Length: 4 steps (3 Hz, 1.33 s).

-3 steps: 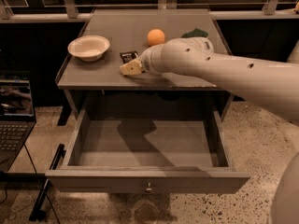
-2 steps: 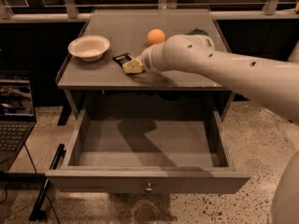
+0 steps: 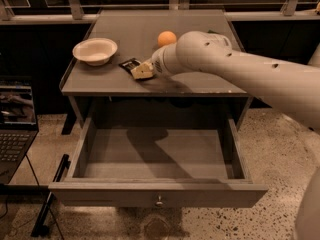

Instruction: Place rxbar chocolate into top drawer

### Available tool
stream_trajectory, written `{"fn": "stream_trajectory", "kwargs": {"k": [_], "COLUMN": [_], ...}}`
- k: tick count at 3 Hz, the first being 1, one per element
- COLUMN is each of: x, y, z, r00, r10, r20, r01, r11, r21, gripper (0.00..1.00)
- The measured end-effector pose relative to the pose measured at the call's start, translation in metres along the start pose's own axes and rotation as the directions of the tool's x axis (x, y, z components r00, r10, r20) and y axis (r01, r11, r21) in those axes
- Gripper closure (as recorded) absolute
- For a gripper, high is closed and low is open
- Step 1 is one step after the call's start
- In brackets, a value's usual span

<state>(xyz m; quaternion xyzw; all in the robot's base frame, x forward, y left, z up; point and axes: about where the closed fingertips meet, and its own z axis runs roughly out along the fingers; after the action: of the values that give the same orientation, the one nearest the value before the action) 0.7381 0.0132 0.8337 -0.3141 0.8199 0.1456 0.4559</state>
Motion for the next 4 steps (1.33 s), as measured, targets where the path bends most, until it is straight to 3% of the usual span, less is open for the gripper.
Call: {"fn": "stream_trajectory", "kwargs": {"k": [1, 2, 3, 4], "x": [0.001, 0.004, 0.022, 0.043], "y": [0.019, 0.044, 0.072, 0.091], "z": [-0.036, -0.092, -0.129, -0.154], "r00": [0.998, 0.997, 0.997, 1.000], "r10": [-0.039, -0.036, -0.033, -0.025], "r20": [-0.057, -0.073, -0.064, -0.017], "r01": [0.035, 0.030, 0.024, 0.022], "r11": [0.9971, 0.9957, 0.9909, 0.9850], "r21": [-0.068, -0.088, -0.132, -0.171], "gripper": [1.00, 1.00, 1.00, 1.00]}}
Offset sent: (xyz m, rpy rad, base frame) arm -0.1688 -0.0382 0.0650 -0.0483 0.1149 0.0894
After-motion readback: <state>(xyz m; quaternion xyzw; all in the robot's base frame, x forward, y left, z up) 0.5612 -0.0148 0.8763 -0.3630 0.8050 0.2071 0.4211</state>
